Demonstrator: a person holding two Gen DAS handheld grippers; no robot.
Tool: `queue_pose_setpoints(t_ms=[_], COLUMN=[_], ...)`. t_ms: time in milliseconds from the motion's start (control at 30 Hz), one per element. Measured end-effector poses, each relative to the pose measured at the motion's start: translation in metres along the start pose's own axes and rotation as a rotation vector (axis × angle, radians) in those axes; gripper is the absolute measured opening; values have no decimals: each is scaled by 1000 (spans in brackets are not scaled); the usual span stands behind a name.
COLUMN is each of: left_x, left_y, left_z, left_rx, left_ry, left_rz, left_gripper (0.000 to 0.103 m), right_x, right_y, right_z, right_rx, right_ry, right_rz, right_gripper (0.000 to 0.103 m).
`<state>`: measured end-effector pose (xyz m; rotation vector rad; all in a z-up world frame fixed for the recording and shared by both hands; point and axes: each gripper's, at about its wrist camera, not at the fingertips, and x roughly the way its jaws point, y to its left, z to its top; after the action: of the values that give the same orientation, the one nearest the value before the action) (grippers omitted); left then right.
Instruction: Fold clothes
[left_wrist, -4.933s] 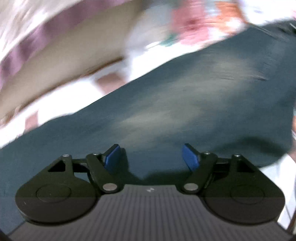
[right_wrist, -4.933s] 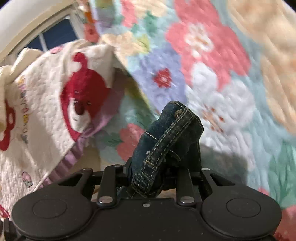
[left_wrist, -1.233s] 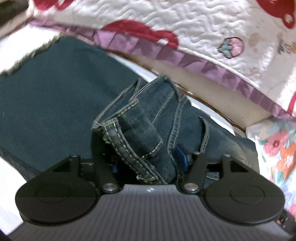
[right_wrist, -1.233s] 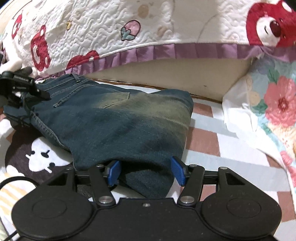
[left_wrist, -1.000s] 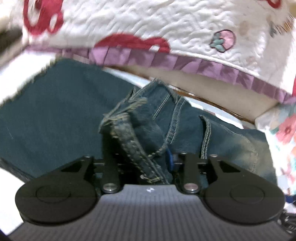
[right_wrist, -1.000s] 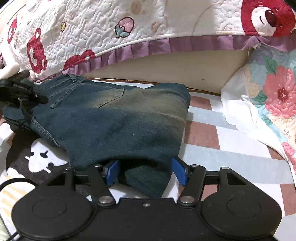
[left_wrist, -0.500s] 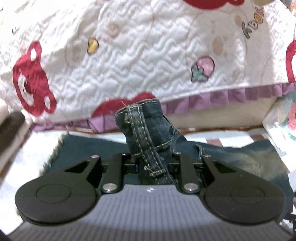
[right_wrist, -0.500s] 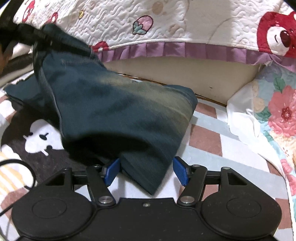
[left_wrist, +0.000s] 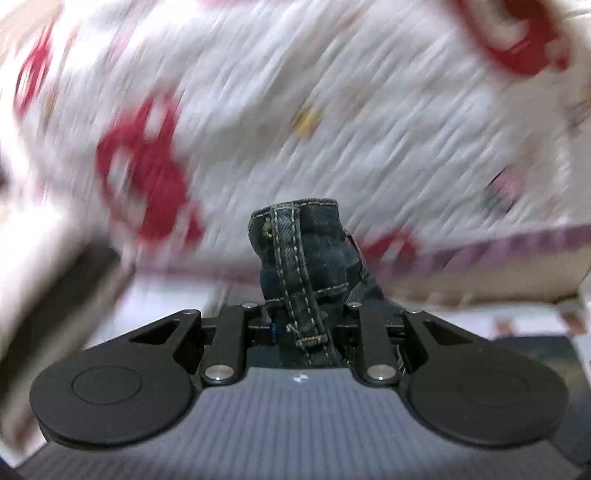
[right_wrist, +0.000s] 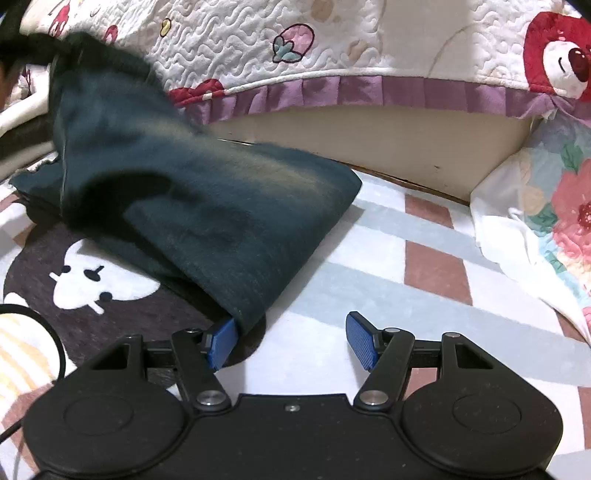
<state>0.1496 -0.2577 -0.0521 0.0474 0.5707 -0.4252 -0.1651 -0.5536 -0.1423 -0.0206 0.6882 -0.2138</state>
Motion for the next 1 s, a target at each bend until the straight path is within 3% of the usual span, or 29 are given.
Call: queue_pose_setpoints(t_ms=[167, 267, 467, 567, 733, 1000], left_x=[12, 17, -19, -14, 36, 10], left_y=[21, 31, 20, 31, 66, 64], left_z=[-26, -38, 1, -5, -60, -45], left_rx=[-59, -85, -2, -59, -185, -112], left_ry=[41, 50, -144, -176, 49, -71], left_rz=[-16, -32, -109, -22, 121, 104], left_gripper=[21, 21, 21, 21, 23, 22], right_x=[-9, -6, -3, -2, -1, -4], right_y=[10, 22, 25, 23, 20, 26], right_z=[6, 4, 1, 2, 2, 2], right_rx=[1, -44, -7, 30, 89, 72], right_ry=[-25, -8, 18, 32, 56, 53], right_rz=[81, 84, 77, 78, 78, 92], right_gripper=[69, 69, 72, 75, 79, 80])
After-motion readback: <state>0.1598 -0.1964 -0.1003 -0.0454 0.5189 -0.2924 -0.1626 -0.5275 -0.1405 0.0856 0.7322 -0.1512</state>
